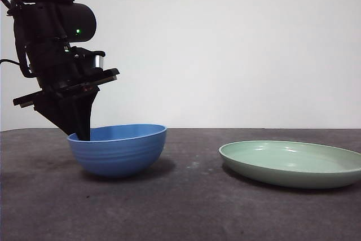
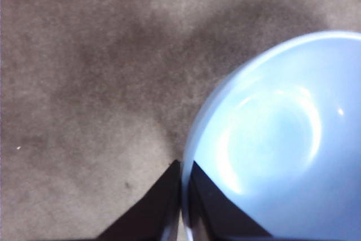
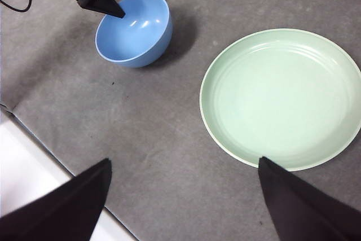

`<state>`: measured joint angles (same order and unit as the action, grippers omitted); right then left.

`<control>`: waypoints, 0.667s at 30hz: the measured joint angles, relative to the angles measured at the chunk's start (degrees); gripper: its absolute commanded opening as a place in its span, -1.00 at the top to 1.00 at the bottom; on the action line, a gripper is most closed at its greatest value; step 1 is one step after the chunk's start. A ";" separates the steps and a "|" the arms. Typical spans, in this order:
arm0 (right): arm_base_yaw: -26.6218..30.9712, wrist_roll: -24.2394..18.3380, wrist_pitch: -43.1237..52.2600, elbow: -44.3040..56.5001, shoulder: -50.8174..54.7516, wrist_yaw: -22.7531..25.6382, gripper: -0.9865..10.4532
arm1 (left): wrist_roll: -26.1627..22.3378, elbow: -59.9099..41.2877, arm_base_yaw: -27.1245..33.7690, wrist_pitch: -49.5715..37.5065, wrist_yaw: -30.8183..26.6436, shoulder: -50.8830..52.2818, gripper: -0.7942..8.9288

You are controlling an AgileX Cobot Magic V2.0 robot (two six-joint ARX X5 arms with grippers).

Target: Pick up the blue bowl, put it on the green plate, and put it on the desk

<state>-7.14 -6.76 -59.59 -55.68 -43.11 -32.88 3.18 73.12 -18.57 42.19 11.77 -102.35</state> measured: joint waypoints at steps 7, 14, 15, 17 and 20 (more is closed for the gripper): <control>0.00 0.00 0.00 -0.02 0.00 0.00 0.10 | 1.22 0.11 -0.61 0.37 1.95 1.22 0.81; 0.00 0.00 0.02 0.00 0.00 0.00 0.10 | 2.14 6.32 -5.57 0.76 2.40 7.96 0.81; 0.00 0.00 0.02 -0.02 0.00 0.00 0.10 | 2.14 7.45 -6.38 0.90 2.58 8.07 0.81; 0.00 0.00 0.02 0.00 0.00 0.00 0.10 | 2.16 9.31 -8.31 0.90 2.80 8.02 0.81; 0.00 0.09 0.02 -0.02 0.00 0.00 0.10 | 2.36 10.93 -11.28 0.04 2.78 7.78 0.81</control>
<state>-7.14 -6.68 -59.57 -55.70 -43.11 -32.88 5.54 84.05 -29.85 42.24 14.55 -94.56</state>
